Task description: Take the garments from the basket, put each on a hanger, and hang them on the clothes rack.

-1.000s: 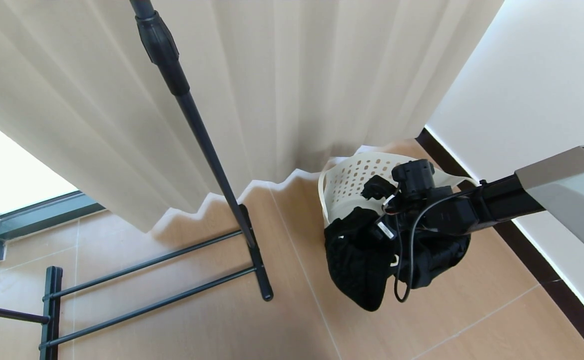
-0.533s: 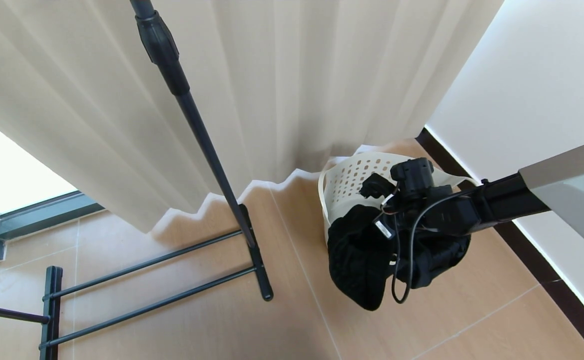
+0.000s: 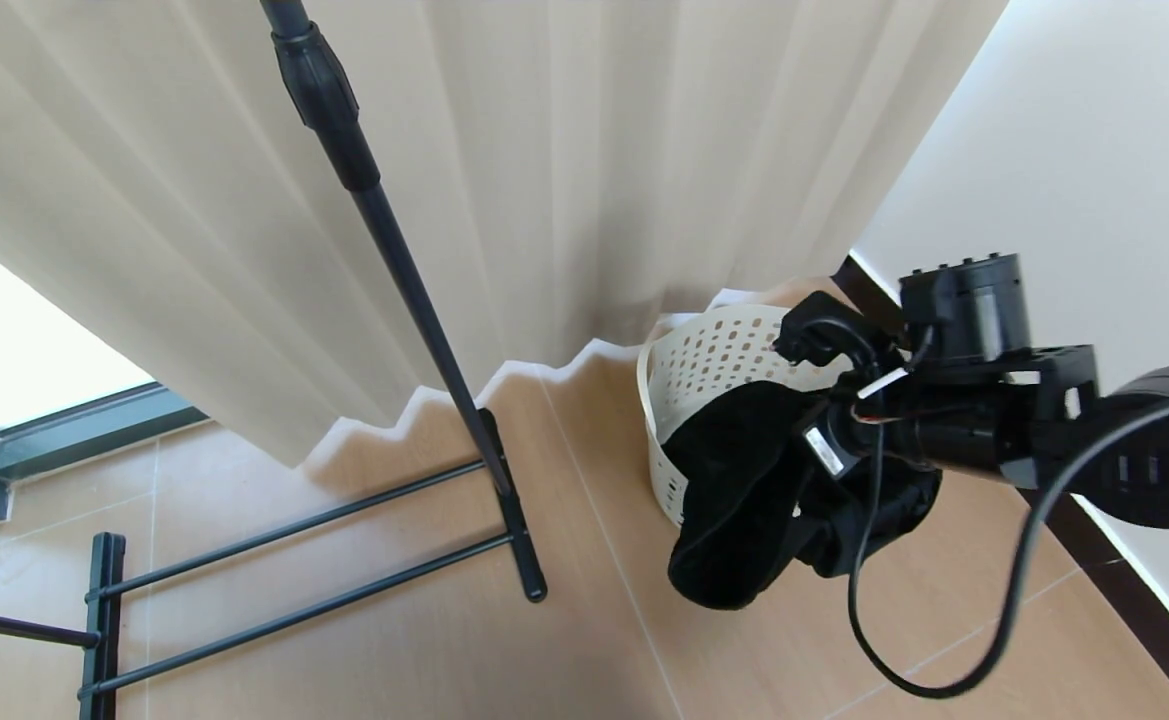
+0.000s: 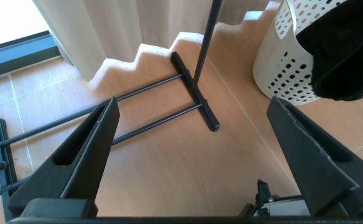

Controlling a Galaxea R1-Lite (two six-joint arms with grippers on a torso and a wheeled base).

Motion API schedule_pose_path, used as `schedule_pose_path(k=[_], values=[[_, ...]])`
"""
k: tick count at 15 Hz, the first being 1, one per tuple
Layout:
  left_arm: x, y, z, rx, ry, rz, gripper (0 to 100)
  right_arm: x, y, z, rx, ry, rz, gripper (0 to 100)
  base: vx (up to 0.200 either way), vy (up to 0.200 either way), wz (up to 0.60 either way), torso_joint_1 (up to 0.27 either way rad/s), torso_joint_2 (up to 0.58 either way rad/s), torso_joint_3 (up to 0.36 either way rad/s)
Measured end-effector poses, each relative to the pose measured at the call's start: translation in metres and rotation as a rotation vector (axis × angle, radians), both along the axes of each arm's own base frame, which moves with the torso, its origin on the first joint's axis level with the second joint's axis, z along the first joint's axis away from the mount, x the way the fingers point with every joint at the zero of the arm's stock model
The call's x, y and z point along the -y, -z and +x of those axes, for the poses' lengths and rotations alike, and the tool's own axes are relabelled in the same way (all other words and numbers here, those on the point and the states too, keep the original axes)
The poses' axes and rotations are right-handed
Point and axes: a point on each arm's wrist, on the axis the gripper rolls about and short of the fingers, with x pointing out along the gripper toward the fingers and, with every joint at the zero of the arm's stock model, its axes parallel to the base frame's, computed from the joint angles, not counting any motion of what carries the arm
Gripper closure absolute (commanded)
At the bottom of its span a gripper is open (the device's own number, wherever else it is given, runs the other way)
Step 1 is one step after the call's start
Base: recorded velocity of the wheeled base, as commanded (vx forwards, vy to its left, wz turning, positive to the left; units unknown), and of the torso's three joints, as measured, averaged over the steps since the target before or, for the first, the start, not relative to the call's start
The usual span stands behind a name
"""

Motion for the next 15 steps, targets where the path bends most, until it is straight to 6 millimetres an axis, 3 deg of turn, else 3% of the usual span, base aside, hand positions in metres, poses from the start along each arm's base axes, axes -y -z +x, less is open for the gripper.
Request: schedule_pose_path(k=[4, 7, 10, 15], values=[[0.0, 0.0, 0.0, 0.0, 0.0, 0.001, 0, 0.004, -0.039, -0.068, 0.109, -0.05, 0.088, 100, 0.0, 0.0, 0.0, 0.0, 0.0, 0.0], [0.0, 0.0, 0.0, 0.0, 0.0, 0.001, 0, 0.016, -0.047, -0.104, 0.154, -0.064, 0.172, 100, 0.0, 0.0, 0.0, 0.0, 0.0, 0.0], [0.0, 0.0, 0.0, 0.0, 0.001, 0.0, 0, 0.024, -0.051, -0.118, 0.198, -0.058, 0.227, 100, 0.0, 0.0, 0.0, 0.0, 0.0, 0.0], [0.0, 0.0, 0.0, 0.0, 0.002, 0.0, 0, 0.028, -0.054, -0.124, 0.216, -0.06, 0.239, 100, 0.0, 0.0, 0.0, 0.003, 0.0, 0.166]])
